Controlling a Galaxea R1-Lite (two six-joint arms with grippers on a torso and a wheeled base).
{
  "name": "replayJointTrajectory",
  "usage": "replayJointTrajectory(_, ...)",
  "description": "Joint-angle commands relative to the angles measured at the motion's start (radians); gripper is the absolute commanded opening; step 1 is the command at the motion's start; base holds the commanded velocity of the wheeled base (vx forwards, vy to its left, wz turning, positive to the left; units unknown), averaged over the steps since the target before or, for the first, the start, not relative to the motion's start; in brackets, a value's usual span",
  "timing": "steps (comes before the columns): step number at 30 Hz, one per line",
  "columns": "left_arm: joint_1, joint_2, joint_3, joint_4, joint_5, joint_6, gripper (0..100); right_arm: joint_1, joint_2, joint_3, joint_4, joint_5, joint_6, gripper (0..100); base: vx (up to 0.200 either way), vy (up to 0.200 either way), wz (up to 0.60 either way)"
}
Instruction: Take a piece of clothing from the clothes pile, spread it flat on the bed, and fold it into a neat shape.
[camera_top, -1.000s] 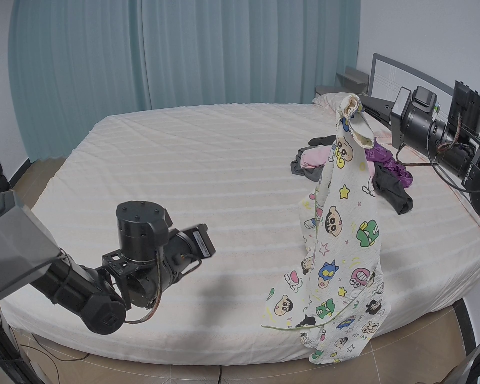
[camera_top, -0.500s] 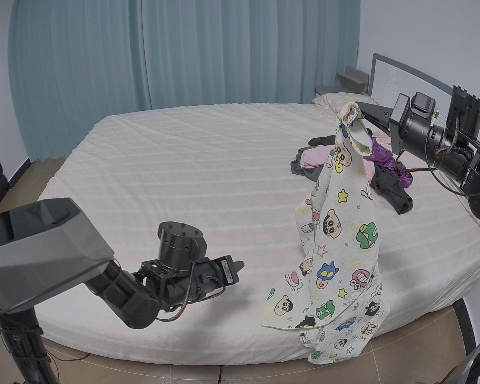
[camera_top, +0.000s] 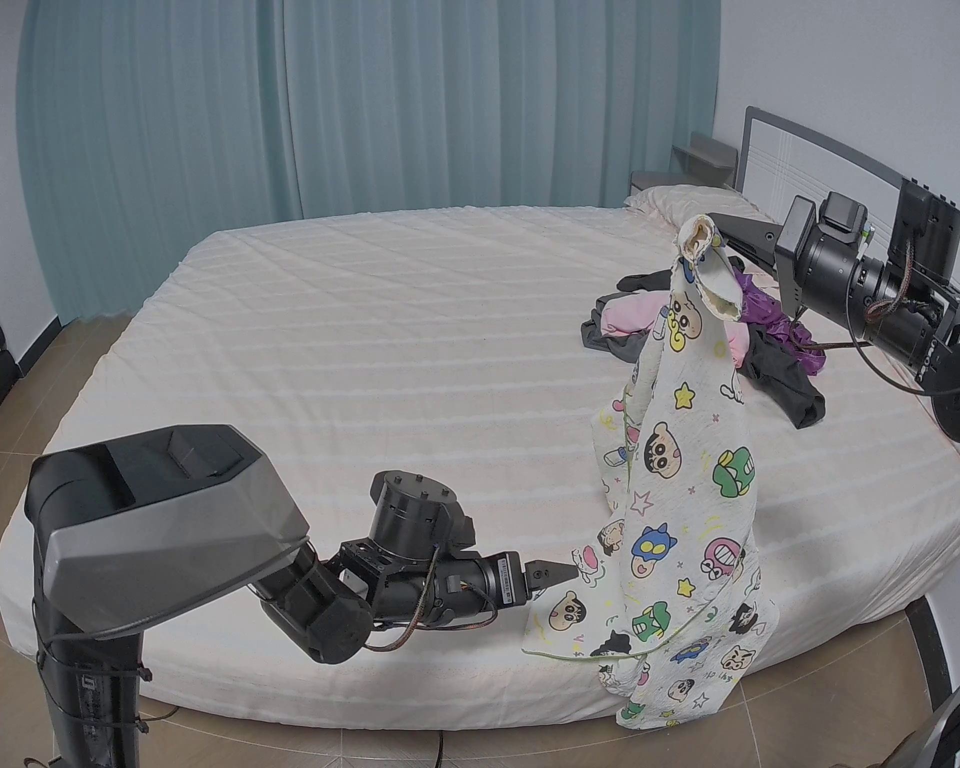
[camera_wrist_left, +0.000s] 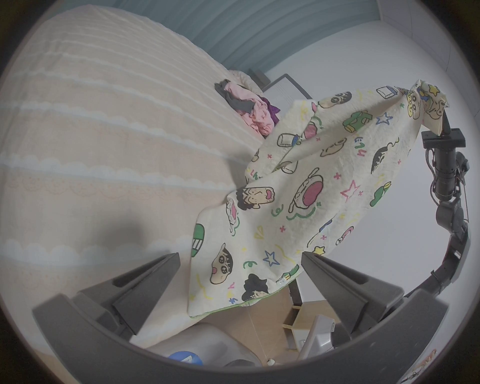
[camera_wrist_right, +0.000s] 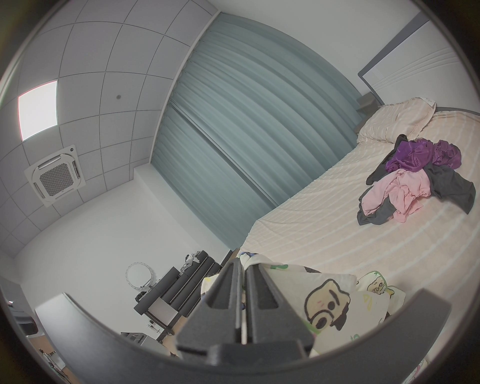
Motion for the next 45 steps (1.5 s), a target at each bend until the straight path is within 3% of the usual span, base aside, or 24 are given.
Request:
replayJointTrajectory(1, 0.010, 0.045, -0.056, 0.002, -0.035, -0.003, 100, 0.003, -0.004, -0.001, -0.001, 0.001, 0.000, 0, 0.000, 0.000, 0.00)
replayJointTrajectory(4, 0.015, 0.112, -0.108, 0.002, 0.011, -0.002, 100, 0.011, -0.029, -0.006, 0.001, -0.001, 0.000, 0, 0.000, 0.000, 0.00)
replayJointTrajectory(13, 0.013, 0.152, -0.140, -0.001, 0.022, -0.008, 100, 0.078, -0.109, -0.041, 0.004, -0.001, -0.001, 0, 0.000, 0.000, 0.00)
replayJointTrajectory(31, 0.012, 0.158, -0.203, -0.006, 0.011, -0.158, 100, 0.114, -0.106, -0.101, 0.001, -0.035, -0.005, 0, 0.000, 0.000, 0.00)
replayJointTrajectory(32, 0.012, 0.158, -0.203, -0.006, 0.011, -0.160, 0, 0.115, -0.104, -0.101, 0.001, -0.035, -0.005, 0, 0.000, 0.000, 0.00)
replayJointTrajectory(45, 0.050, 0.077, -0.137, -0.009, 0.021, -0.242, 0, 0.100, -0.089, -0.087, 0.003, -0.036, -0.005, 0, 0.000, 0.000, 0.00)
